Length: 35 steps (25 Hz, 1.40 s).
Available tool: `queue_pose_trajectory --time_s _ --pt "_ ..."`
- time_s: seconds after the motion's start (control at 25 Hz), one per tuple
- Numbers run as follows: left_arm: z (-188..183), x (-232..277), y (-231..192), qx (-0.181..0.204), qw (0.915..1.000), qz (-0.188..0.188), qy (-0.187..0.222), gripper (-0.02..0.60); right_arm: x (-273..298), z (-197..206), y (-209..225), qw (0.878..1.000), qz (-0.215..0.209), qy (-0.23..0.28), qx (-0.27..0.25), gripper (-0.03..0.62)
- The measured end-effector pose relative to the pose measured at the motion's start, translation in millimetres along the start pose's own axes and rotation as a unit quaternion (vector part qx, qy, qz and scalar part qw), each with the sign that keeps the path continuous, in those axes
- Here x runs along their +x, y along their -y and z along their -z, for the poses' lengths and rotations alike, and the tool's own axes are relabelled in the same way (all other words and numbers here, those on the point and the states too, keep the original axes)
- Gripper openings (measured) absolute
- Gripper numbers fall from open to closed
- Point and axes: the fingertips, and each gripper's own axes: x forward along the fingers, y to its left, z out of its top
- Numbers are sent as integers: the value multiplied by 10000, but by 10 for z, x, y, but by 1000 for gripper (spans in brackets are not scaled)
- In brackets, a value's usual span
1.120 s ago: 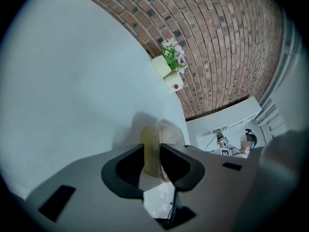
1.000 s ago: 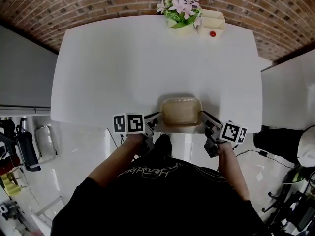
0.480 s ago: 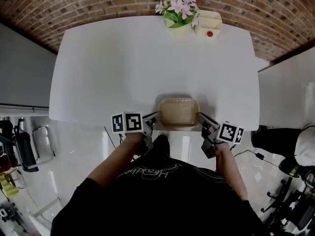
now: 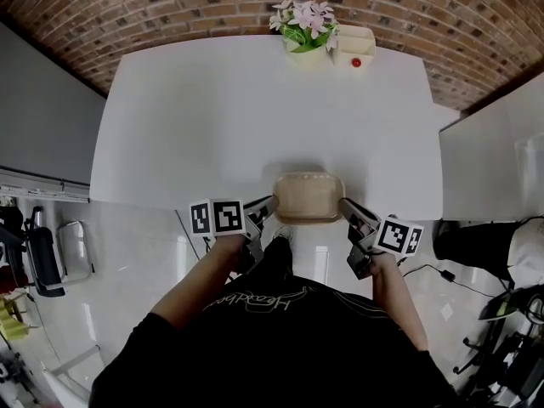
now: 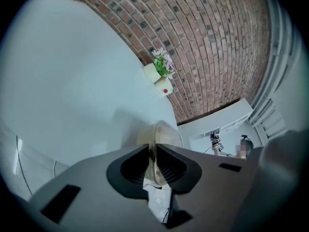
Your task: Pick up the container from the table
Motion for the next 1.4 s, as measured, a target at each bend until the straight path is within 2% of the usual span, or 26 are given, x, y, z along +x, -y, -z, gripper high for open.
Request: queue_pose_trajectory --time_s 0.28,0.72,1.0,1.28,1.4 --pt "142 -270 188 117 9995 96 272 52 -228 76 -327 9989 -232 124 -395 51" --pt "328 -677 630 692 9946 212 740 52 -667 148 -788 9926 -517 417 -1020 51" --pt "465 -929 934 1098 9876 336 1073 52 -969 209 -1066 9837 -612 491 -1619 52" --pt "625 -1175 1116 1312 9820 458 1283 52 -1234 326 -1367 9725 -785 533 -2126 54" --pt "671 -1308 1247 1439 9784 556 1373 52 -1347 349 -1520 9650 -738 646 -2431 55"
